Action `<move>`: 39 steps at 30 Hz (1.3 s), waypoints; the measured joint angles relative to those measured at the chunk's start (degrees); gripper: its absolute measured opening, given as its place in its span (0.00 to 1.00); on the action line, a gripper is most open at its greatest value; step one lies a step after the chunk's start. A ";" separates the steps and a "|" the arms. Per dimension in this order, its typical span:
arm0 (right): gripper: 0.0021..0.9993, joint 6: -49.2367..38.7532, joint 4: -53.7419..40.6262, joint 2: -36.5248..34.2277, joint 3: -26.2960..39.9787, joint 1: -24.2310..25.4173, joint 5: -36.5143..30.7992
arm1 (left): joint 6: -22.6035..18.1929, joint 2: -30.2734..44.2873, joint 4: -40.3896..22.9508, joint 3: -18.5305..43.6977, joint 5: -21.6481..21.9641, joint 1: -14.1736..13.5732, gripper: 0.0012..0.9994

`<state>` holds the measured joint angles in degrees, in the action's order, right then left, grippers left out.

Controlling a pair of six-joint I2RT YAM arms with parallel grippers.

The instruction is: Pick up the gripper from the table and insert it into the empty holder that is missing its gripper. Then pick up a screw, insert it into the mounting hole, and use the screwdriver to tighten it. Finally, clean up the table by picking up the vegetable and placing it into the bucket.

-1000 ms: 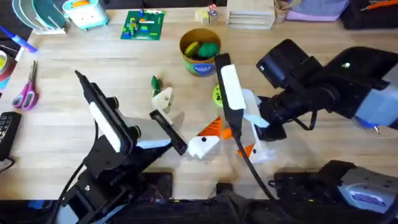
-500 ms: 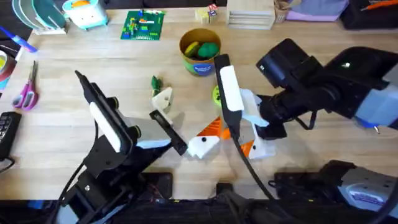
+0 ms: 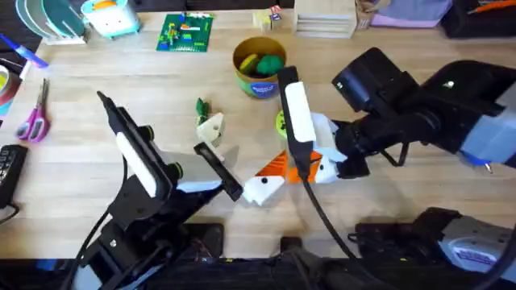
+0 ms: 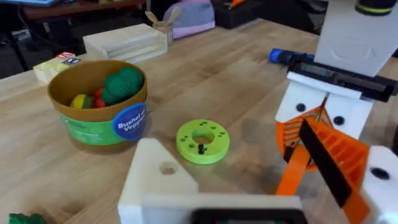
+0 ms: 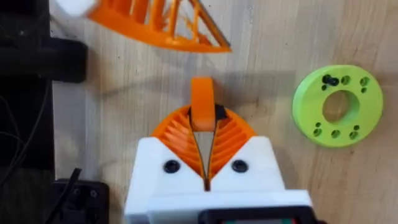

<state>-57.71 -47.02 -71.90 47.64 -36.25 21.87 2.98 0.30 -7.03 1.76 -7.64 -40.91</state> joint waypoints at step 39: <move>0.01 58.21 13.09 15.75 1.05 12.81 0.98 | 0.00 0.02 0.00 0.00 0.02 0.00 0.99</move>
<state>0.50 -33.93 -56.14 48.69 -23.44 22.85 2.98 0.32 -7.03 1.76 -7.62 -40.91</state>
